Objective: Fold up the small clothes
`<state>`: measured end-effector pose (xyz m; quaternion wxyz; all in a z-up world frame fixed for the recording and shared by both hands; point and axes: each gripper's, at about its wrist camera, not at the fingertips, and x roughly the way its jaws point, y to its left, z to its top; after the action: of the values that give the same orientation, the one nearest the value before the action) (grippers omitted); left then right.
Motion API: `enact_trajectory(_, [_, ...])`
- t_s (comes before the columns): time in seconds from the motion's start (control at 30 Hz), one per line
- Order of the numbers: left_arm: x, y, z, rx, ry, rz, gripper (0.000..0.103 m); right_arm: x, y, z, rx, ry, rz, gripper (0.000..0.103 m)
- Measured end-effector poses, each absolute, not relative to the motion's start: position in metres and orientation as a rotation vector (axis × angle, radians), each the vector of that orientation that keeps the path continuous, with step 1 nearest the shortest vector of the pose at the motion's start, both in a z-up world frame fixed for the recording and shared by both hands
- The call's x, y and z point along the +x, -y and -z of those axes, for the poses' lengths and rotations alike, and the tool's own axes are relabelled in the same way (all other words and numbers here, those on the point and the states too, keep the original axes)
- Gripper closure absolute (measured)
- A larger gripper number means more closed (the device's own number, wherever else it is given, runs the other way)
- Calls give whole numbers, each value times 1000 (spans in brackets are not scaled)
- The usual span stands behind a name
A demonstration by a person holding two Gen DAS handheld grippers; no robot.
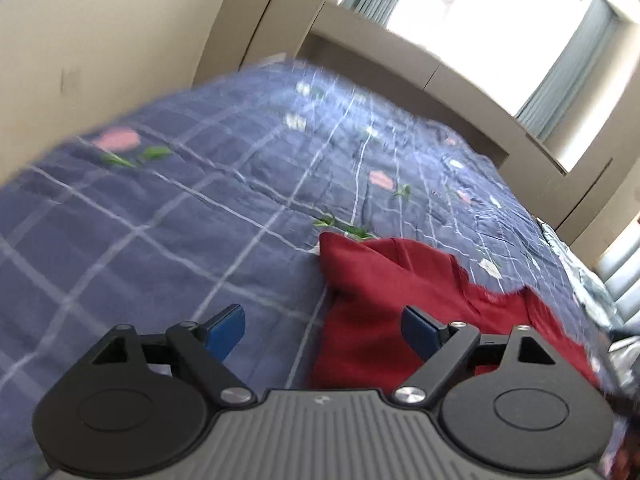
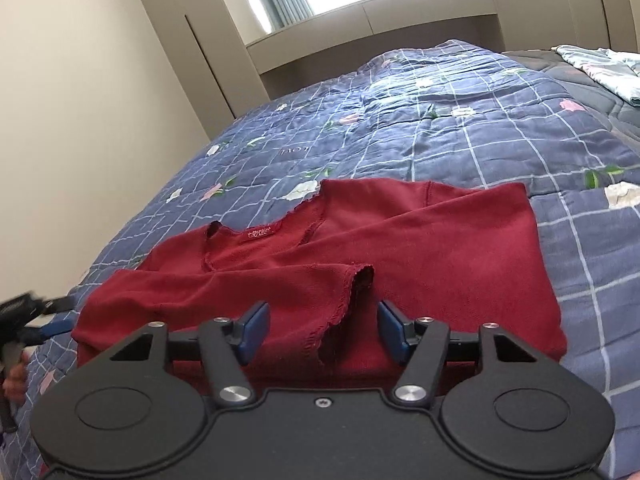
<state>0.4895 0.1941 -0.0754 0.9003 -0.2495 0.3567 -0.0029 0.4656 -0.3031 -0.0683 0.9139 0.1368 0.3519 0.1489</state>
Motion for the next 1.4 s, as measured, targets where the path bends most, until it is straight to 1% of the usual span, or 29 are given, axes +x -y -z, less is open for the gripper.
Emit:
enact_trajectory(0.03, [500,-195,80,-540,-758,7,17,465,303,69,282,-719,-306,41])
enact_trajectory(0.07, [512,-197,84,-566,-777,13,18,464,302,69,278,-715,-306,43])
enact_trajectory(0.1, [522,-198,88,-586,-788,21,28,464,302,69,271,-712,-307,46])
enact_trajectory(0.13, [528,-199,91,-600,-793,28,41,464,302,69,264,-710,-307,51])
enact_trajectory(0.17, [534,-199,93,-616,-799,49,50,464,302,70,259,-711,-308,58])
enact_trajectory(0.2, [539,-199,94,-631,-805,74,74,464,302,70,258,-714,-310,62])
enact_trajectory(0.23, [541,-199,95,-642,-808,100,95,464,302,71,257,-715,-312,75])
enact_trajectory(0.27, [542,-198,93,-640,-791,113,95,464,303,70,251,-708,-302,89])
enact_trajectory(0.3, [539,-196,88,-620,-759,109,97,463,304,69,244,-693,-287,97])
enact_trajectory(0.33, [536,-195,84,-602,-723,112,98,462,305,67,235,-671,-281,100])
enact_trajectory(0.37, [531,-193,79,-581,-682,115,98,461,304,65,219,-656,-273,101])
enact_trajectory(0.43, [528,-186,75,-517,-655,94,98,462,301,66,174,-654,-265,101])
enact_trajectory(0.5, [533,-181,84,-459,-692,72,98,464,297,71,141,-671,-250,102])
enact_trajectory(0.57, [537,-181,96,-465,-723,54,97,466,295,76,142,-680,-244,101])
enact_trajectory(0.6, [536,-182,99,-490,-724,49,92,465,295,76,143,-682,-247,100])
enact_trajectory(0.63, [534,-186,98,-518,-727,37,79,464,296,74,145,-679,-253,95])
enact_trajectory(0.67, [530,-187,98,-539,-729,16,68,462,297,73,149,-675,-254,85])
enact_trajectory(0.7, [525,-188,95,-549,-729,10,46,461,298,71,152,-672,-256,79])
enact_trajectory(0.73, [519,-191,92,-549,-717,12,38,460,299,69,151,-668,-262,70])
enact_trajectory(0.77, [511,-192,89,-541,-696,26,37,460,299,67,147,-663,-262,68])
enact_trajectory(0.87, [493,-197,86,-558,-715,85,36,460,297,65,129,-656,-259,67])
enact_trajectory(0.97, [478,-200,95,-584,-745,118,39,459,293,70,129,-672,-267,67])
enact_trajectory(1.0, [475,-200,98,-578,-752,125,49,459,290,72,121,-680,-266,67])
enact_trajectory(1.03, [474,-201,102,-583,-756,143,78,458,289,74,110,-681,-264,67])
enact_trajectory(1.07, [473,-201,105,-601,-763,162,88,456,286,75,92,-677,-261,67])
enact_trajectory(1.1, [470,-200,105,-621,-753,168,93,455,284,74,74,-672,-259,67])
enact_trajectory(1.23, [450,-192,85,-569,-655,142,96,454,281,73,28,-671,-255,66])
enact_trajectory(1.3, [448,-189,82,-519,-671,89,96,454,280,76,14,-676,-256,64])
enact_trajectory(1.4, [455,-183,94,-470,-736,42,96,455,276,80,-15,-669,-250,63])
